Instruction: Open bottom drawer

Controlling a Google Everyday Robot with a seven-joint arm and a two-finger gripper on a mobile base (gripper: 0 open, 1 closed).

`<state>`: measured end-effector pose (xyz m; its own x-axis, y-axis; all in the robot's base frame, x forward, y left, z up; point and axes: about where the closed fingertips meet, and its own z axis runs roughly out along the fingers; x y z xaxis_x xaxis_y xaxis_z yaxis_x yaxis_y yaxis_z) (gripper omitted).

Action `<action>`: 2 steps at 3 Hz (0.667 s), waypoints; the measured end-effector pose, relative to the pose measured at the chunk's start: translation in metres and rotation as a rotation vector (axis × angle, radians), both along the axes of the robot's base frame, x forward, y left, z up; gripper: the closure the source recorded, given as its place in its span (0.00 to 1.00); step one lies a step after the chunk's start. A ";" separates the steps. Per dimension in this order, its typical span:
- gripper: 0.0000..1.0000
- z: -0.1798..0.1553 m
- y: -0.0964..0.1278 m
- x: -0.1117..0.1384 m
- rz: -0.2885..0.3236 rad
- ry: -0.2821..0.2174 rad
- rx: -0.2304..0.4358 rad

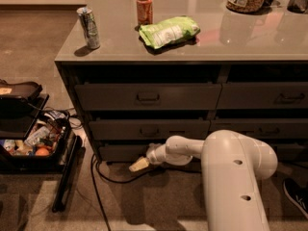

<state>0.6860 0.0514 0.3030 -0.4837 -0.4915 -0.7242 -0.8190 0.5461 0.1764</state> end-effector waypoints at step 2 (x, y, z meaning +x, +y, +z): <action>0.00 -0.017 0.011 0.032 0.022 0.001 0.048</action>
Offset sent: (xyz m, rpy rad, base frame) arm 0.0429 0.0118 -0.0148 0.0614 -0.0030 0.0185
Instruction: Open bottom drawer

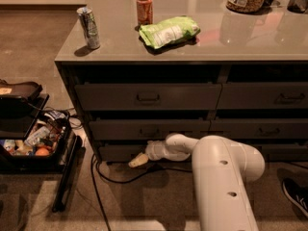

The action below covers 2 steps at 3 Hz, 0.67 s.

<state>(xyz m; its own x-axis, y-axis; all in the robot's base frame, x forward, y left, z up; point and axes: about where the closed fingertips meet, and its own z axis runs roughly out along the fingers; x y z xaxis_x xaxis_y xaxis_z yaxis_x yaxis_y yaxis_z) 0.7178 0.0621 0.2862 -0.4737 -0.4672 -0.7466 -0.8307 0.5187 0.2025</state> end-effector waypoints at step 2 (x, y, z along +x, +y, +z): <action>0.00 -0.005 -0.004 0.001 0.002 0.029 0.078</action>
Offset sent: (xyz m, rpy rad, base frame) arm 0.0090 -0.0308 -0.0176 0.3958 0.1445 0.0025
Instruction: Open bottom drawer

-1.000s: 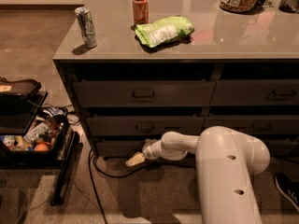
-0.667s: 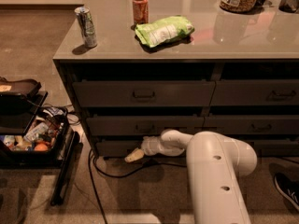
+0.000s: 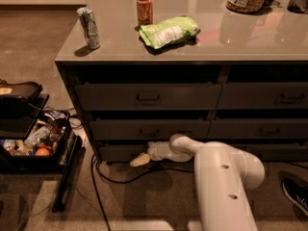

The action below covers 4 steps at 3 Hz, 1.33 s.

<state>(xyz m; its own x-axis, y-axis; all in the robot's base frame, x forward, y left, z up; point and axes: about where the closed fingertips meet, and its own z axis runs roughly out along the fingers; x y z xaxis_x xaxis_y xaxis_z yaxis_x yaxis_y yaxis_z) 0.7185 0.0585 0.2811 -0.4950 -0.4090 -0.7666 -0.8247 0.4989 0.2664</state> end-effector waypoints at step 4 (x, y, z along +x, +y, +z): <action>0.00 -0.025 0.014 0.006 0.022 0.098 0.174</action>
Offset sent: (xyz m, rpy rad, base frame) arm 0.0057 0.0008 0.0066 0.0504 0.0058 0.0299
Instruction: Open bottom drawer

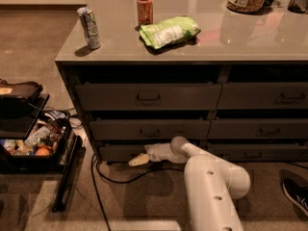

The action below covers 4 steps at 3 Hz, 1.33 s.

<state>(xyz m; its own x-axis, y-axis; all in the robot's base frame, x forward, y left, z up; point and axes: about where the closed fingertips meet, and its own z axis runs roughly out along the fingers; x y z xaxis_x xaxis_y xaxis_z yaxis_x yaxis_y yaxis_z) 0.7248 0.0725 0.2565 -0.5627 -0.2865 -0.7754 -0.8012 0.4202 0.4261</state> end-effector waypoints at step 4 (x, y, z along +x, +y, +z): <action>0.00 0.005 -0.012 0.039 -0.071 -0.058 -0.057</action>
Offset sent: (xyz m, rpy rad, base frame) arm 0.0039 -0.0035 -0.0049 -0.1453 -0.0686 -0.0792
